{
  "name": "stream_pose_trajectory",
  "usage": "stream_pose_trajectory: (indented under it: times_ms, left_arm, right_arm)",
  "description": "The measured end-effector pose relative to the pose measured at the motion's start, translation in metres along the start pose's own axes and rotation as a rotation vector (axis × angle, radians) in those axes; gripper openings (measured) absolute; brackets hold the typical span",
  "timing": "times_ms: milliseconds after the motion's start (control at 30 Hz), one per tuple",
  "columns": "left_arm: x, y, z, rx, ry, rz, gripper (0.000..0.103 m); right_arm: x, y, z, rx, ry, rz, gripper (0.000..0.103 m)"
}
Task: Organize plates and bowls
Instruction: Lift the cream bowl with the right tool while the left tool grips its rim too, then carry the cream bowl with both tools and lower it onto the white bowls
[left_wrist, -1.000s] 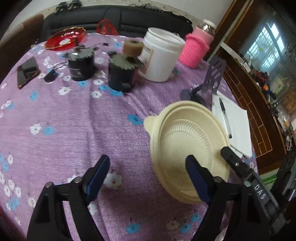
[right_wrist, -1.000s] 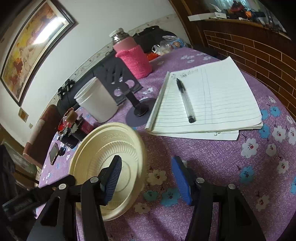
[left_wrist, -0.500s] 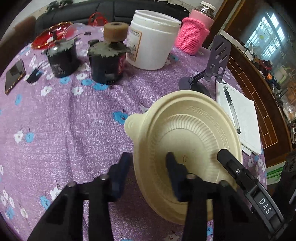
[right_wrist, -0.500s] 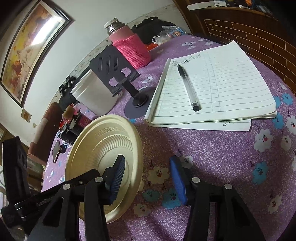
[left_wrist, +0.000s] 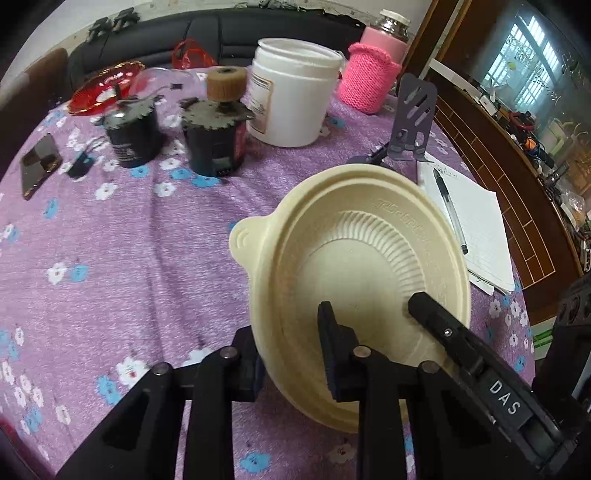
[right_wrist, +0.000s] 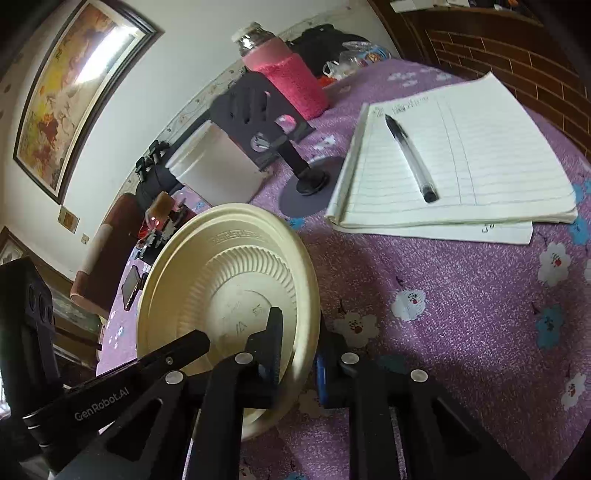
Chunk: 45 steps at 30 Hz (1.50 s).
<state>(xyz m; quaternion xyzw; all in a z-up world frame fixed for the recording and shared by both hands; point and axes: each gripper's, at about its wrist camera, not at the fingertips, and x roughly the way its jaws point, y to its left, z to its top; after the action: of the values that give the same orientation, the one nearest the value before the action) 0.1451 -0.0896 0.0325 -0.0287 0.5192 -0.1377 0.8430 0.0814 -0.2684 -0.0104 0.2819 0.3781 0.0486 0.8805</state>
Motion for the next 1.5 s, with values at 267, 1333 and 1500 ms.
stream_pose_trajectory:
  times_ms: [267, 1333, 1500]
  left_arm:
    - [-0.038, 0.030, -0.028, -0.033, -0.060, 0.058, 0.017]
    - [-0.295, 0.223, -0.206, -0.355, -0.427, 0.206, 0.016]
    - [-0.296, 0.258, -0.220, -0.413, -0.402, 0.245, 0.017]
  right_arm:
    - [-0.003, 0.037, -0.017, -0.139, 0.026, 0.071, 0.015]
    - [-0.080, 0.298, -0.183, -0.573, 0.163, 0.358, 0.016]
    - [-0.069, 0.331, -0.210, -0.639, 0.202, 0.353, 0.016]
